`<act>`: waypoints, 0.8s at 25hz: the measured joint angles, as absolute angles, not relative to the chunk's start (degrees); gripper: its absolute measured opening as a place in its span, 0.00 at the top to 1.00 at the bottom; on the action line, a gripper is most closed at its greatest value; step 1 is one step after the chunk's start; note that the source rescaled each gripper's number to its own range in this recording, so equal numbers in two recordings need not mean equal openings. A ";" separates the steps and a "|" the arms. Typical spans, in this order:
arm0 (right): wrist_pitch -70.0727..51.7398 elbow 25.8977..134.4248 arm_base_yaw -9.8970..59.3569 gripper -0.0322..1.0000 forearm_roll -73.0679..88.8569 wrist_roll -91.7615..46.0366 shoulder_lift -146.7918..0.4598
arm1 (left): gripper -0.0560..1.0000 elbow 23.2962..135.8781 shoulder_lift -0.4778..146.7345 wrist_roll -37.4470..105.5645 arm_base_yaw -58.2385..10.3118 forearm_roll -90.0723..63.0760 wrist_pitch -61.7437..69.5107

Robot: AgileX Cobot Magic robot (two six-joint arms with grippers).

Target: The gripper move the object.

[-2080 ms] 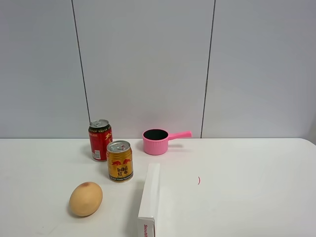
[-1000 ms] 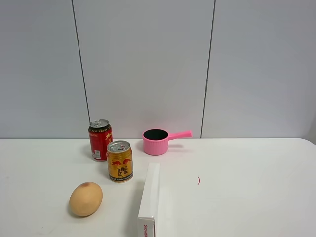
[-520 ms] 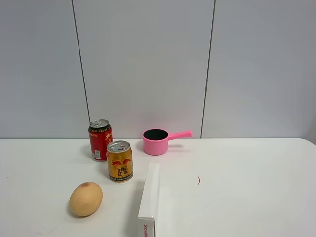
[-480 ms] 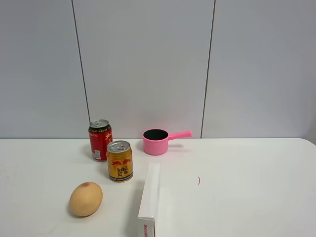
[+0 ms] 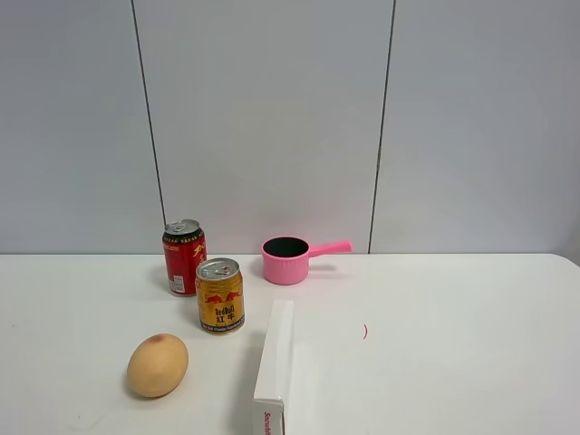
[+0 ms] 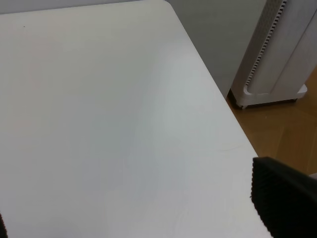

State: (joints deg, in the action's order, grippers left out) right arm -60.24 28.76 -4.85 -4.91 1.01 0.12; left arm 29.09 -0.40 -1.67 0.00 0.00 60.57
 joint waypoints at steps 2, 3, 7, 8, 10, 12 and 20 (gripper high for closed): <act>-60.24 28.76 -4.85 0.01 -4.91 1.01 0.12 | 0.00 29.09 -0.40 -1.67 0.00 0.00 60.57; -60.24 28.76 -4.85 0.01 -4.91 1.01 0.12 | 0.00 29.09 -0.40 -1.67 0.00 0.00 60.57; -60.24 28.76 -4.85 0.01 -4.91 1.01 0.12 | 0.00 29.09 -0.40 -1.67 0.00 0.00 60.57; -60.24 28.76 -4.85 0.01 -4.91 1.01 0.12 | 0.00 29.09 -0.40 -1.67 0.00 0.00 60.57; -60.24 28.76 -4.85 0.01 -4.91 1.01 0.12 | 0.00 29.09 -0.40 -1.67 0.00 0.00 60.57; -60.24 28.76 -4.85 0.01 -4.91 1.01 0.12 | 0.00 29.09 -0.40 -1.67 0.00 0.00 60.57; -60.24 28.76 -4.85 0.01 -4.91 1.01 0.12 | 0.00 29.09 -0.40 -1.67 0.00 0.00 60.57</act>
State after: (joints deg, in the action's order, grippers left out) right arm -60.24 28.76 -4.85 -4.91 1.01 0.12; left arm 29.09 -0.40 -1.67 0.00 0.00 60.57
